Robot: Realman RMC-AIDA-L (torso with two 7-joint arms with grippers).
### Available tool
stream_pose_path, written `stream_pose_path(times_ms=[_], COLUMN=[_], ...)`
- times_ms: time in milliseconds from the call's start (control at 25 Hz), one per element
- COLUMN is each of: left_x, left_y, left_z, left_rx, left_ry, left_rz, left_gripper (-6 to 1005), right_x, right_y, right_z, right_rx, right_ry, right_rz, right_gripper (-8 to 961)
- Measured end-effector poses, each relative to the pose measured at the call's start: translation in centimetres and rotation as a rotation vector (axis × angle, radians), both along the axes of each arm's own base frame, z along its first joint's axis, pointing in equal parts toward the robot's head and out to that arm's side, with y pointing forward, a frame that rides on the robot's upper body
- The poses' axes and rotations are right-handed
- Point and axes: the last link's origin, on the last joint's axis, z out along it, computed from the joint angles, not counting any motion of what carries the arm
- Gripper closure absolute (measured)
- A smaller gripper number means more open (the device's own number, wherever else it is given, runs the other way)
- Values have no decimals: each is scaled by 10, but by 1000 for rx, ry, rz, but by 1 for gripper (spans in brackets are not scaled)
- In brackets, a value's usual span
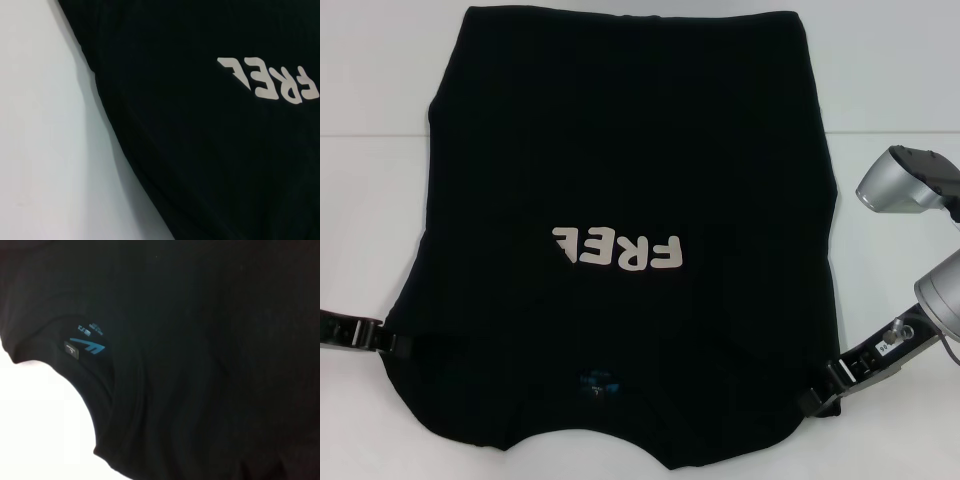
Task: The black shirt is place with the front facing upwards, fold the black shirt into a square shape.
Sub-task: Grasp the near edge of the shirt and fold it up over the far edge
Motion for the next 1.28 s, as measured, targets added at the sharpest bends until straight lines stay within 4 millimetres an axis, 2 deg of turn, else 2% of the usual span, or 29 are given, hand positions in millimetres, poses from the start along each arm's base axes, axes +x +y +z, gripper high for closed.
stream_pose_path(times_ms=[280, 680, 840, 1040, 1080, 1280], left_x=[4, 10, 17, 19, 18, 16], left_y=[-1, -10, -26, -52, -57, -72], left_z=[2, 5, 6, -1, -4, -18], left_rx=[-10, -127, -257, -451, -485, -599], left_ry=[-33, -159, -224, -251, -245, -235], left_rz=[-12, 2, -7, 15, 25, 45], left_gripper=[966, 967, 966, 965, 965, 966], right_x=[-2, -7, -5, 1, 4, 12], right_y=[2, 0, -9, -36, -46, -59], right_z=[5, 26, 37, 44, 43, 35], right_rx=[1, -49, -119, -293, -342, -388], right_ry=[15, 69, 92, 146, 161, 160], right_rz=[13, 64, 96, 151, 158, 149], right_gripper=[883, 883, 883, 884, 884, 885])
